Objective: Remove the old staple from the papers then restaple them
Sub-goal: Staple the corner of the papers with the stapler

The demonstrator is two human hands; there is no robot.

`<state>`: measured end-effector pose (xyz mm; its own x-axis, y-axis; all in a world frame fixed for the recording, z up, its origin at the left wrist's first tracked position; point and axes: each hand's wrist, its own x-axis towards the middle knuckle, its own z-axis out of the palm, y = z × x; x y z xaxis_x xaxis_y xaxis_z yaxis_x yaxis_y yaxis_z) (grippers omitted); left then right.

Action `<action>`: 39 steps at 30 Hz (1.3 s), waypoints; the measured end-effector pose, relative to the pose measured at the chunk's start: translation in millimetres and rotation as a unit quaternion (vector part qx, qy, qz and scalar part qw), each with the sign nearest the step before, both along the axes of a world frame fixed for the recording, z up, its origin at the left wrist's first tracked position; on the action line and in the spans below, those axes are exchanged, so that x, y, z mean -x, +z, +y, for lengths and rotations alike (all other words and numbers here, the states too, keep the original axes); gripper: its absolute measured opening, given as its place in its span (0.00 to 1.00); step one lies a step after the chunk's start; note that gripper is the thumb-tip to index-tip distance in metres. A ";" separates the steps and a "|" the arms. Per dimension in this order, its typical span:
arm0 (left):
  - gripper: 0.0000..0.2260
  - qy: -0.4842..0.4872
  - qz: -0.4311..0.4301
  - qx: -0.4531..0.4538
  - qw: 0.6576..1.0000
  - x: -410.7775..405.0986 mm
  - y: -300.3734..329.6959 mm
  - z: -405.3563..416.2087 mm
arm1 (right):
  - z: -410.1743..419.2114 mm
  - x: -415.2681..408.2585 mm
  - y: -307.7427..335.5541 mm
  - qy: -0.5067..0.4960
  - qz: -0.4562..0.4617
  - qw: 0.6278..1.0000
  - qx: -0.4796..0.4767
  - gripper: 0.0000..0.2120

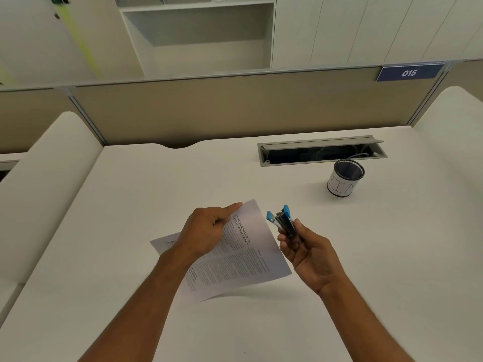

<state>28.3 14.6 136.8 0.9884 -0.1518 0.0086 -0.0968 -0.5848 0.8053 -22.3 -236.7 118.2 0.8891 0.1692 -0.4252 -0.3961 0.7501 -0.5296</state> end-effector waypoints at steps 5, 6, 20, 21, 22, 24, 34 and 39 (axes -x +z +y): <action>0.22 -0.007 -0.006 -0.009 1.000 -0.2 0.1 0.7 | 8.3 5.0 4.1 0.023 0.001 0.999 -0.028 0.18; 0.22 -0.007 -0.006 -0.009 1.000 -0.6 -0.3 0.7 | 9.4 6.0 5.0 0.023 0.003 0.999 -0.036 0.18; 0.25 -0.016 -0.029 -0.028 0.999 -4.0 0.0 -3.0 | 9.5 3.7 8.2 0.064 -0.119 0.991 -0.008 0.18; 0.25 -0.018 -0.029 -0.025 0.999 -3.7 0.7 -2.9 | 8.9 2.8 7.9 0.063 -0.126 0.990 0.004 0.18; 0.25 -0.020 -0.030 -0.023 0.999 -3.3 1.3 -2.7 | 8.1 1.8 7.4 0.060 -0.135 0.989 0.016 0.20; 0.25 -0.024 -0.032 -0.024 0.999 -3.2 2.3 -2.3 | 6.2 0.0 6.7 0.057 -0.151 0.986 0.049 0.21; 0.23 -0.054 -0.050 -0.034 0.997 -5.7 4.6 0.2 | -0.8 -15.4 17.2 0.041 -0.144 0.967 0.205 0.18; 0.25 -0.062 -0.059 -0.045 0.995 -4.0 8.4 0.1 | -7.8 -22.6 23.0 0.057 -0.138 0.947 0.285 0.19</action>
